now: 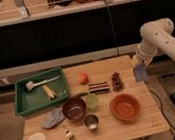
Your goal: Place sponge in table surface
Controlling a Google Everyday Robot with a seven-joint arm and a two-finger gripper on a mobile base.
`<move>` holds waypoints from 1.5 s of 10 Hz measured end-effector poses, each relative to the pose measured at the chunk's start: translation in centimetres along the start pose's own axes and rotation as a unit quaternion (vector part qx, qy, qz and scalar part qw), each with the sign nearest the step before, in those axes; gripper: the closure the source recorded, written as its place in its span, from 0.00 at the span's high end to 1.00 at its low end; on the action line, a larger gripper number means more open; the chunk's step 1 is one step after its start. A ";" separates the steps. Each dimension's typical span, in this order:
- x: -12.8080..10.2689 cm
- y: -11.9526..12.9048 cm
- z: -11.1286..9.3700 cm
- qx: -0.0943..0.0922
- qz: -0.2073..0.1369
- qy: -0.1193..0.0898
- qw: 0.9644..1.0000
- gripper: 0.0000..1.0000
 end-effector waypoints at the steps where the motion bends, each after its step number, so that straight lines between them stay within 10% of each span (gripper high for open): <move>1: 1.1 -0.1 0.5 0.007 -0.003 -0.002 1.000 0.37; 6: 0.7 -4.0 5.0 0.024 -0.008 -0.022 0.999 0.39; 10: 0.1 -3.7 7.3 -0.013 0.000 -0.026 1.000 0.76; 15: -0.7 -3.1 8.4 -0.008 0.006 -0.036 0.999 0.80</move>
